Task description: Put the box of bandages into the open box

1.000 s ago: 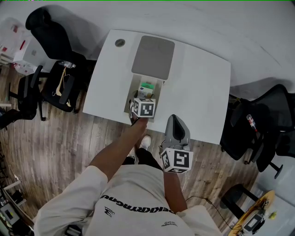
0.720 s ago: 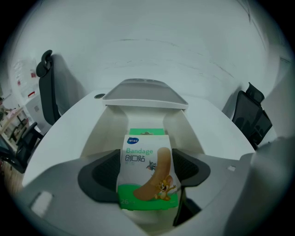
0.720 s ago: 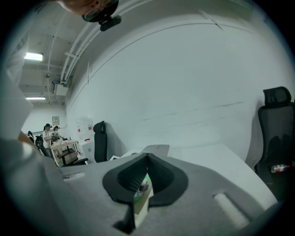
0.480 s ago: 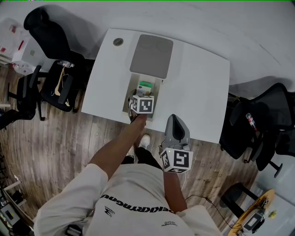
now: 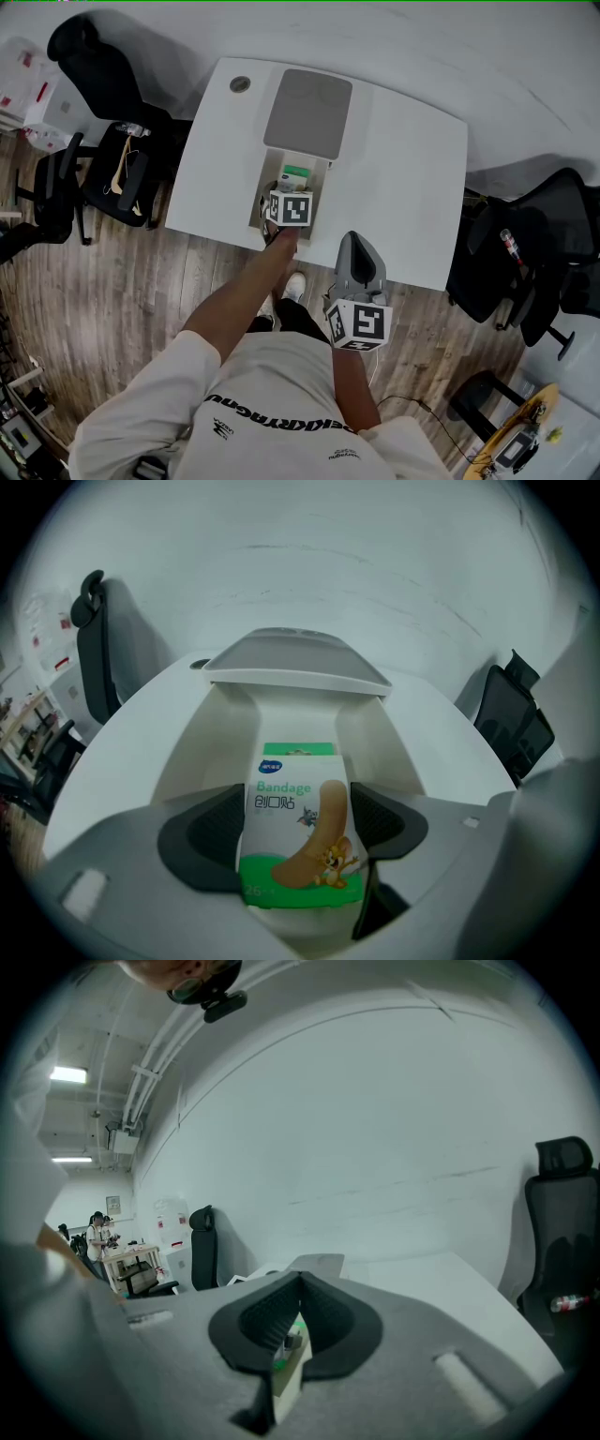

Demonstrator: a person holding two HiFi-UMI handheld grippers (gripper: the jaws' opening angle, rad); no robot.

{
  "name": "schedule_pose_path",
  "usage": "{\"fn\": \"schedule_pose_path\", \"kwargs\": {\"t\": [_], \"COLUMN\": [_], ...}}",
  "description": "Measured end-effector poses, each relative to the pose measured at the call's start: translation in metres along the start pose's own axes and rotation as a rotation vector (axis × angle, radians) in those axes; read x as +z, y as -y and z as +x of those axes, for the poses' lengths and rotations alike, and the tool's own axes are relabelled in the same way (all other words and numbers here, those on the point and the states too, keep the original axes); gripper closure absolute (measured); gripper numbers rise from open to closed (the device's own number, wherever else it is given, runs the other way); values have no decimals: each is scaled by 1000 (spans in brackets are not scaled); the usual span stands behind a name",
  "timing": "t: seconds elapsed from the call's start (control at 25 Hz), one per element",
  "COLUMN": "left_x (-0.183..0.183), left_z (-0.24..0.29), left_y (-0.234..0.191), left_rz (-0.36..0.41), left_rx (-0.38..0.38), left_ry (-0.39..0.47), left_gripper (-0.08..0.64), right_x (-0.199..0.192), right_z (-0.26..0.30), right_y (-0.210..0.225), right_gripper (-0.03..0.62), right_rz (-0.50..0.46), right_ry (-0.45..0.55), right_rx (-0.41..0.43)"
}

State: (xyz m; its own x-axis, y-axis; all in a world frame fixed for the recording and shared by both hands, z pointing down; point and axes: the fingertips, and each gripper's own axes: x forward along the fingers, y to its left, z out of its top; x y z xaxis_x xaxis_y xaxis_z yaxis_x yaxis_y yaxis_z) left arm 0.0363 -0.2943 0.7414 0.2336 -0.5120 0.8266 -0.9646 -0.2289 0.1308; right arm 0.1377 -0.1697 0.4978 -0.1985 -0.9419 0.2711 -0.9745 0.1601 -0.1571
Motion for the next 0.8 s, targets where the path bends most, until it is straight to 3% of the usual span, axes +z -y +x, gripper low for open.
{"fn": "schedule_pose_path", "kwargs": {"t": [0.8], "left_x": [-4], "left_z": [5], "left_y": [2], "left_rz": [-4], "left_rx": [-27], "left_ry": [-41], "left_gripper": [201], "right_x": [6], "right_z": [5], "right_y": [-3], "right_gripper": [594], "right_rz": [-9], "right_ry": [12], "right_rx": [-1]}}
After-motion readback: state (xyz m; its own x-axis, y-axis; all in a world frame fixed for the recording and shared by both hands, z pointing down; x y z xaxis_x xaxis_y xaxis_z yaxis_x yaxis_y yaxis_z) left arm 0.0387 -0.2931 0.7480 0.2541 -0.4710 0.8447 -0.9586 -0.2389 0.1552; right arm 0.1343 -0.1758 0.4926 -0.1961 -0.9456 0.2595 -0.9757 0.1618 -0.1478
